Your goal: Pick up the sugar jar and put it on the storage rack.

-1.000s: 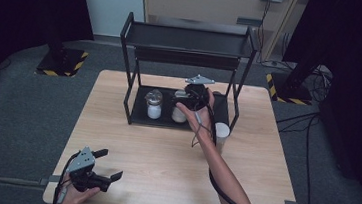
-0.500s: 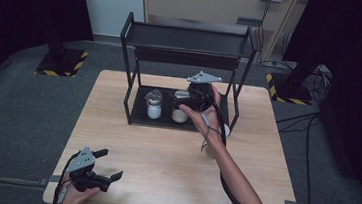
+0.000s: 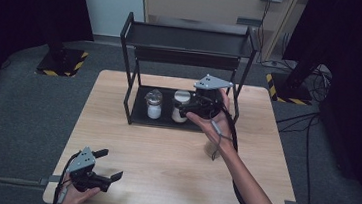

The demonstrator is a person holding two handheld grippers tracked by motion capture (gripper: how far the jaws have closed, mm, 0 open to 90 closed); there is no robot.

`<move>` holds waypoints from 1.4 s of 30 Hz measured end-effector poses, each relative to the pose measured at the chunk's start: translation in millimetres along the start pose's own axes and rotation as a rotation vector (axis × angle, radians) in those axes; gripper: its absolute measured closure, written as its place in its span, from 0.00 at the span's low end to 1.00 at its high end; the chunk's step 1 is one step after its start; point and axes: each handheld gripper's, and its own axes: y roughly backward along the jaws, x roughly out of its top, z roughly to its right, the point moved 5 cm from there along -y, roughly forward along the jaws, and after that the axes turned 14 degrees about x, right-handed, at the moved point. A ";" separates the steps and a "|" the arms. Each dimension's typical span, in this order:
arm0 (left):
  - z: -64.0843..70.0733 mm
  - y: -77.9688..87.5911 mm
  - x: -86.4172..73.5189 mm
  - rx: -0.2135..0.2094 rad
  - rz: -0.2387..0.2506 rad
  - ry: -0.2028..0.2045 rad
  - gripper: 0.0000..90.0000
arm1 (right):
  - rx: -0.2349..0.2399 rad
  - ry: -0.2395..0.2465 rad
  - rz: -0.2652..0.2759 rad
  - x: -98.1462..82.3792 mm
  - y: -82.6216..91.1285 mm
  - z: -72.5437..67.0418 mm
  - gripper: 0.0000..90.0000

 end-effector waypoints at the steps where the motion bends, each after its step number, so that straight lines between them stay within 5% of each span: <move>1: 0.0 0.1 0.0 0.000 0.000 0.000 0.00 | 0.004 0.003 0.000 -0.7 3.3 -0.9 0.08; 13: -0.2 0.0 -0.1 -0.002 0.001 0.001 0.00 | 0.011 0.001 0.029 -22.7 47.5 -6.6 0.08; 29: 0.0 0.1 -0.1 -0.002 0.004 0.002 0.00 | -0.048 -0.028 0.072 -63.6 121.0 -13.7 0.08; 42: -0.1 0.2 -0.1 -0.003 0.003 0.003 0.00 | -0.077 -0.057 0.073 -110.6 152.4 -25.6 0.07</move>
